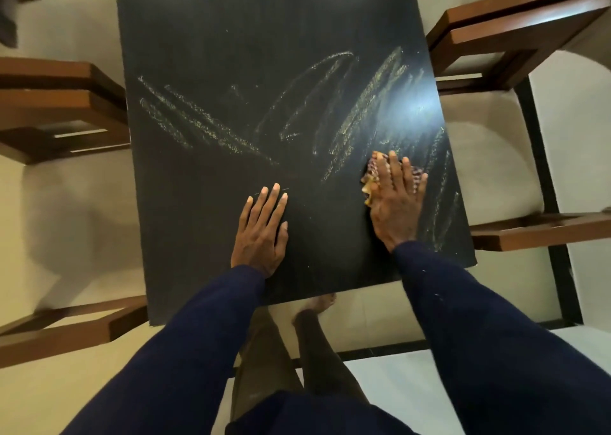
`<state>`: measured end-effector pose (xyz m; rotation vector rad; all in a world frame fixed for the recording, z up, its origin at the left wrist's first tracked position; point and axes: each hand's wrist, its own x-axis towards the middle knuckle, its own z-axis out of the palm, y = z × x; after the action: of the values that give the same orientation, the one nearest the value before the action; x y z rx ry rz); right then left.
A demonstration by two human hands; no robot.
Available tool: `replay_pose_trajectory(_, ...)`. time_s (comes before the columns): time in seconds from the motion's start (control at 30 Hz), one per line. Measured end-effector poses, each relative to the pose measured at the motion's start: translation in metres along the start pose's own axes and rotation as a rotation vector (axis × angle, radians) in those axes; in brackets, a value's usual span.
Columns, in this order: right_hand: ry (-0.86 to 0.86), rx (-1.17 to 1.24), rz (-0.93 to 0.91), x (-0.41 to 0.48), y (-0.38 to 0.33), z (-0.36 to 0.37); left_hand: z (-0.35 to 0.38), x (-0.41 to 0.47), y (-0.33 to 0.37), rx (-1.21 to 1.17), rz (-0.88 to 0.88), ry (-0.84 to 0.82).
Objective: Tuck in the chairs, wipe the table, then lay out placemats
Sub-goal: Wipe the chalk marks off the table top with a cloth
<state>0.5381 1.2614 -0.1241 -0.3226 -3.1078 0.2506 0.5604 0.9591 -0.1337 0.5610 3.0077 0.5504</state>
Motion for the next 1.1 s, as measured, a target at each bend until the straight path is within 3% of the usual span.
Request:
replay_pose_trajectory(0.07, 0.007, -0.002, -0.067, 0.002, -0.026, 0.007, 0.000, 0.000, 0.001, 0.002, -0.005, 0.003)
replay_pose_trajectory(0.17, -0.069, 0.014, -0.347, -0.036, -0.039, 0.007, -0.001, 0.001, 0.000, -0.009, 0.006, 0.008)
replay_pose_trajectory(0.27, -0.167, -0.013, -0.682, -0.079, -0.003, 0.001, -0.002, 0.001, 0.002, -0.013, 0.000, 0.005)
replay_pose_trajectory(0.33, -0.171, -0.017, -0.779, -0.082, 0.033, -0.005, -0.002, 0.002, 0.003, -0.016, -0.005, -0.007)
replay_pose_trajectory(0.43, -0.099, -0.007, -0.599, -0.060, 0.052, -0.010, -0.002, 0.003, 0.003, -0.005, -0.010, -0.009)
replay_pose_trajectory(0.53, -0.006, -0.004, -0.262, -0.034, 0.011, -0.005, -0.003, 0.001, 0.003, -0.002, -0.011, -0.011)
replay_pose_trajectory(0.6, 0.024, 0.009, -0.160, -0.022, -0.028, 0.004, -0.003, 0.002, 0.003, -0.006, -0.009, -0.006)
replay_pose_trajectory(0.67, 0.019, 0.032, -0.212, -0.025, -0.058, 0.012, -0.004, 0.002, 0.003, -0.011, -0.012, 0.004)
replay_pose_trajectory(0.73, -0.037, 0.050, -0.386, -0.046, -0.063, 0.015, -0.005, 0.000, 0.004, -0.012, -0.007, 0.005)
replay_pose_trajectory(0.83, -0.126, 0.025, -0.698, -0.075, -0.033, 0.011, -0.004, 0.002, 0.001, -0.029, 0.006, -0.001)
replay_pose_trajectory(0.9, -0.146, 0.020, -0.787, -0.079, -0.003, 0.006, -0.003, 0.002, 0.001, -0.049, -0.013, 0.011)
replay_pose_trajectory(1.0, -0.102, -0.001, -0.720, -0.061, 0.024, -0.006, -0.008, -0.011, -0.008, -0.091, -0.182, 0.057)
replay_pose_trajectory(1.1, -0.021, 0.007, -0.468, -0.026, 0.003, -0.005, -0.014, -0.038, -0.024, -0.039, -0.223, 0.048)
